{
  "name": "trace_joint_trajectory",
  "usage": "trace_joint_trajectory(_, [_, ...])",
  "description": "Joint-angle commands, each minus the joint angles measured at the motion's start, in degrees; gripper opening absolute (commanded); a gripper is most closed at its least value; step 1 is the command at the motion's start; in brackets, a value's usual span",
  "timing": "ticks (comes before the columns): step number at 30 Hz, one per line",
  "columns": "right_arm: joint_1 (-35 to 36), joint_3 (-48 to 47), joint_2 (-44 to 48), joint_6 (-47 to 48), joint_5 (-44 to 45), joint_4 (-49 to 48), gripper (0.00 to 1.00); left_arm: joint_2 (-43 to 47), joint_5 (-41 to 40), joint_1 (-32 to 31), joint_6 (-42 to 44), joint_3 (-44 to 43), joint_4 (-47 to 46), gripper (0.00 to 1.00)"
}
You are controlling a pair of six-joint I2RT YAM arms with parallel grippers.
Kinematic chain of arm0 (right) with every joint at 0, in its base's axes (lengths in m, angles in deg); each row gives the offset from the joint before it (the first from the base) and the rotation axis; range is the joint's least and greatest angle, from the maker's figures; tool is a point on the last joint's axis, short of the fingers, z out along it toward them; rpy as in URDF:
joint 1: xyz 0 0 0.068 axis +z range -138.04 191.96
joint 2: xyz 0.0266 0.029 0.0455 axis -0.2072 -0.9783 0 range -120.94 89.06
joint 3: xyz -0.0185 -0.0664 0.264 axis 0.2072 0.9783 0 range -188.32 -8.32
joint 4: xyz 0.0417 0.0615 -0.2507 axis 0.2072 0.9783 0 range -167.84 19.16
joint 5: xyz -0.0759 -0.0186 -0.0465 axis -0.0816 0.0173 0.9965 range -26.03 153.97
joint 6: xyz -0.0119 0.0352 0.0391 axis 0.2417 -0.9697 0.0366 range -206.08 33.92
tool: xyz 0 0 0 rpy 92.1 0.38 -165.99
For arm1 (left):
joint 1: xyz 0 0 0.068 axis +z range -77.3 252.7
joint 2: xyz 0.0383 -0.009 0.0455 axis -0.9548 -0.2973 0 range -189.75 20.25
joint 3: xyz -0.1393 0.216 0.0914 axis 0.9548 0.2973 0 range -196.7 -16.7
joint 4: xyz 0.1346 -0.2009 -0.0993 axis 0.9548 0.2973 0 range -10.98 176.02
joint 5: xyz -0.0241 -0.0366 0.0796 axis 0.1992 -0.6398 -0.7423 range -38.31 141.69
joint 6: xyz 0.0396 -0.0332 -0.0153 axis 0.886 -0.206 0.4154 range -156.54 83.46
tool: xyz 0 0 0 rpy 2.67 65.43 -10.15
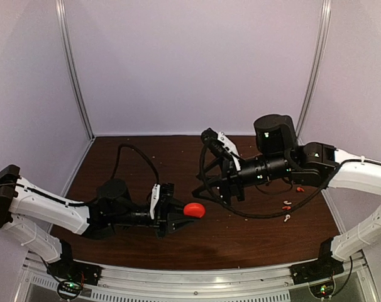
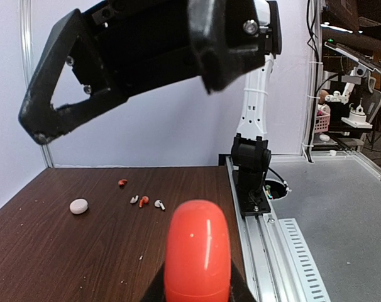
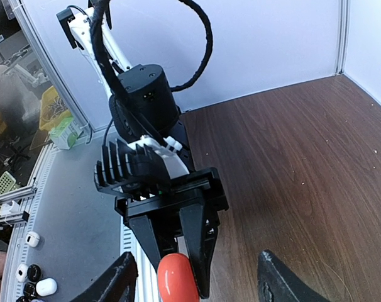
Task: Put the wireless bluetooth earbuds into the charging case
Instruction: Open the charging case.
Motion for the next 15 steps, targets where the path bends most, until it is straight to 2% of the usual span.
trace_joint_trajectory(1, [0.2,1.7,1.6,-1.3,-1.2,-1.9,0.65,1.4,2.0,0.1,1.3,-1.8,-1.1,0.00])
trace_joint_trajectory(15, [0.4,0.0,2.4,-1.6,-2.5,1.4,0.67,0.6,1.0,0.0,0.5,-0.6,-2.9,0.00])
